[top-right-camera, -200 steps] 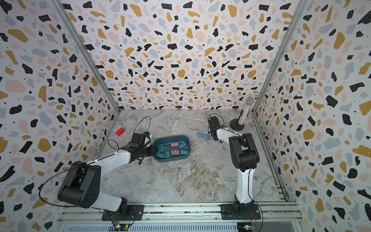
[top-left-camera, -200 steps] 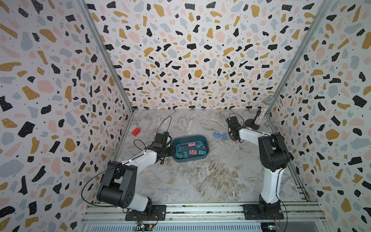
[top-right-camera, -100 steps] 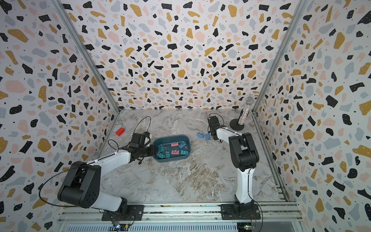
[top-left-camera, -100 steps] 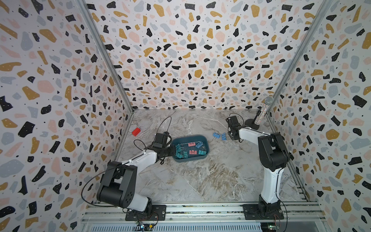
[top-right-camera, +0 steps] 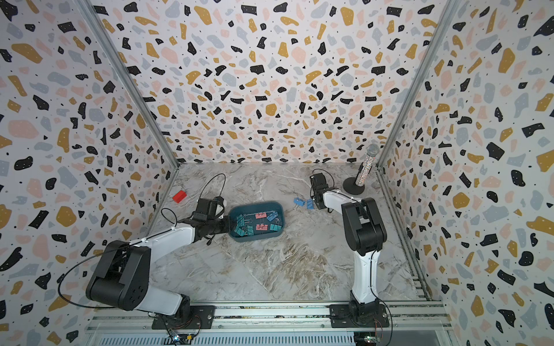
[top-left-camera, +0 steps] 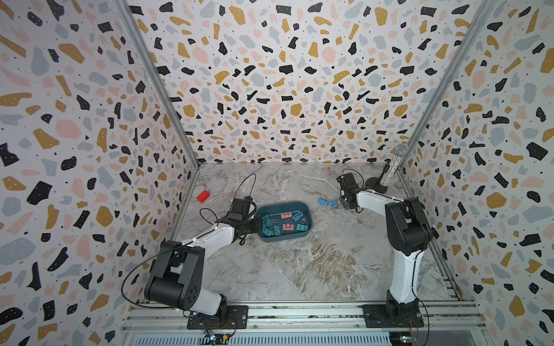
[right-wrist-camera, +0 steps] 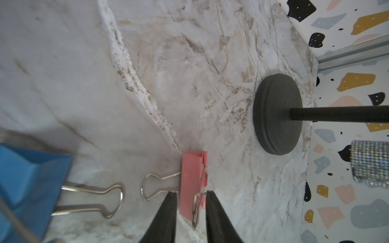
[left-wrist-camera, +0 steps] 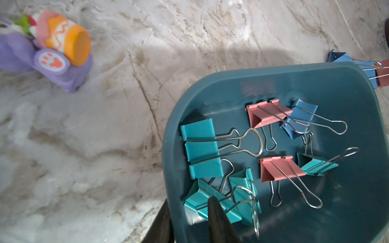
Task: Take out the binder clips from the storage box
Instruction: Pick up the binder clip from the storage box.
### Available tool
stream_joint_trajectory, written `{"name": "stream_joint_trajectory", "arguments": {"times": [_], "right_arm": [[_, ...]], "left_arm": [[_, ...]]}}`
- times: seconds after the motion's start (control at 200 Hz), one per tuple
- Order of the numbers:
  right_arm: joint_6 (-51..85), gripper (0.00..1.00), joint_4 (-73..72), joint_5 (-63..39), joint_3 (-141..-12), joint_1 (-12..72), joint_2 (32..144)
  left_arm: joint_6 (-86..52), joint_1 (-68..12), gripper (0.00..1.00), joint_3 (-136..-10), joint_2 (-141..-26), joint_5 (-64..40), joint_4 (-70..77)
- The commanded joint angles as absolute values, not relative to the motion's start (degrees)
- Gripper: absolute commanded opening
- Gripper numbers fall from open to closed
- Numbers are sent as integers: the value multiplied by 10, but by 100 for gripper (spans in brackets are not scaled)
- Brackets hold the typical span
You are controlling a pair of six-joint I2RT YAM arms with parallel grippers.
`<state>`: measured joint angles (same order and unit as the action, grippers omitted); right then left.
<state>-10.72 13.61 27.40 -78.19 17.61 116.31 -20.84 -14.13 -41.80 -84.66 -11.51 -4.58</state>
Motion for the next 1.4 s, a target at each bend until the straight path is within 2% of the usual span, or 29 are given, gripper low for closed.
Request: {"name": "stream_joint_trajectory", "arguments": {"times": [0.0, 0.28, 0.461, 0.721, 0.801, 1.131, 1.392], "right_arm": [[-92, 33, 158, 270, -796, 174, 1129], [-76, 35, 189, 238, -782, 174, 1067], [-69, 36, 222, 173, -770, 174, 1003], [-59, 38, 258, -69, -770, 178, 940], [-66, 39, 263, -114, -774, 197, 940], [-160, 41, 276, -173, -812, 316, 1009], [-217, 40, 268, -147, -856, 383, 1063]], "left_arm": [[-209, -140, 30, -413, -838, -117, -32], [-209, -140, 30, -412, -837, -116, -33], [-210, -140, 30, -413, -838, -117, -33], [-212, -140, 30, -414, -838, -117, -32], [-214, -140, 30, -415, -838, -119, -32], [-217, -140, 30, -413, -834, -122, -32], [-219, -140, 30, -413, -837, -125, -32]]}}
